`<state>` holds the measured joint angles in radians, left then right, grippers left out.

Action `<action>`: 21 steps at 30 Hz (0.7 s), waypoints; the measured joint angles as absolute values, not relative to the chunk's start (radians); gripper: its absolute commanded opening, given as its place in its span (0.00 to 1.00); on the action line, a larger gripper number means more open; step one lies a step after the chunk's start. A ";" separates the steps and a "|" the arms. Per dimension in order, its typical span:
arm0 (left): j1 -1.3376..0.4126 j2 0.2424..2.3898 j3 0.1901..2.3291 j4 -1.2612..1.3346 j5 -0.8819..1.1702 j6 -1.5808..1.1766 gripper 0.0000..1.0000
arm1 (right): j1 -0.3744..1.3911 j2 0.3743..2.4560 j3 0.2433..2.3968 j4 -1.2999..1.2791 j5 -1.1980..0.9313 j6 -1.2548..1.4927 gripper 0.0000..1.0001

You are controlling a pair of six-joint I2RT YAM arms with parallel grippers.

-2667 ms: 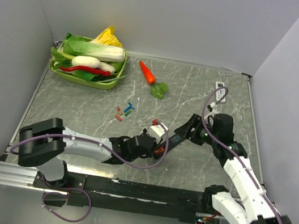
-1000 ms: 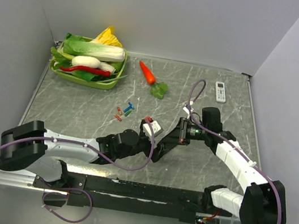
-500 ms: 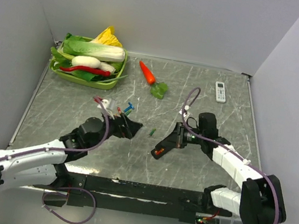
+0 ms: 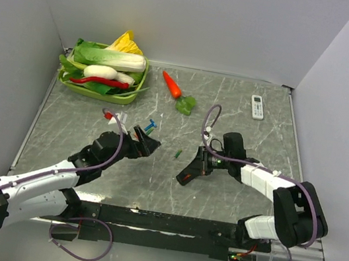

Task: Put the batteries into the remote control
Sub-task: Load the battery cover into the remote control.

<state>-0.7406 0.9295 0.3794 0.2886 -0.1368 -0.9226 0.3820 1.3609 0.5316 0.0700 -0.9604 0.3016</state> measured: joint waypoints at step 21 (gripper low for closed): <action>-0.726 0.960 0.380 0.264 -0.097 -0.919 0.99 | 0.382 1.393 0.542 0.037 -0.949 0.225 0.00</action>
<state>-0.7261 0.9596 0.3798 0.2638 -0.0971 -0.9192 0.3820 1.3926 0.5415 0.0368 -0.9489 0.2253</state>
